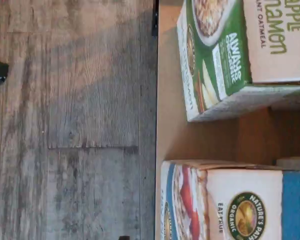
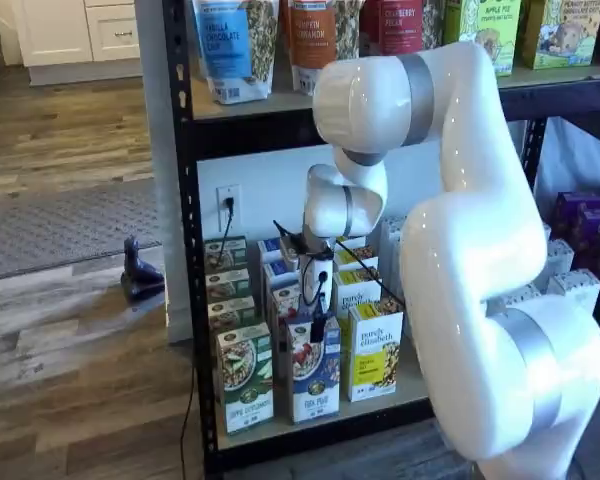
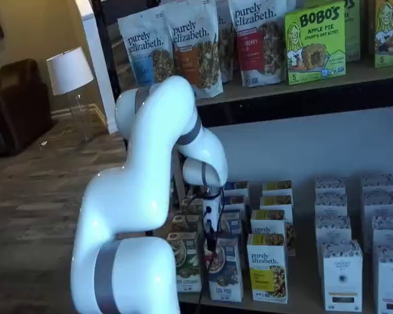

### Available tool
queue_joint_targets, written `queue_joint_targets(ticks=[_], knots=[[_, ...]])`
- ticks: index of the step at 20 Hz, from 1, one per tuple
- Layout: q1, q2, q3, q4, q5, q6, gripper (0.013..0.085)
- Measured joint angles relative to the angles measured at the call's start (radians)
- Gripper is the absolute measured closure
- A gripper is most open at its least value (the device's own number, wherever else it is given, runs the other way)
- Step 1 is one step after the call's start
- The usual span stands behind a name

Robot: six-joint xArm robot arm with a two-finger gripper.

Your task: Pick up the blue and white box that is on the bottom shelf, the second box from the left

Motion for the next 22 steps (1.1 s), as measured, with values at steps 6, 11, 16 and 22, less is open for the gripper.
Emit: queue_joint_targets(ticks=[6, 11, 16, 22], knots=[[-0.001, 0.048, -0.056, -0.015, 0.011, 0.012, 0.0130], [-0.001, 0.079, -0.097, -0.016, 0.021, 0.014, 0.0130], [0.003, 0.118, -0.148, -0.043, 0.039, 0.041, 0.0130], [0.007, 0.142, -0.178, -0.077, 0.059, 0.074, 0.0130]])
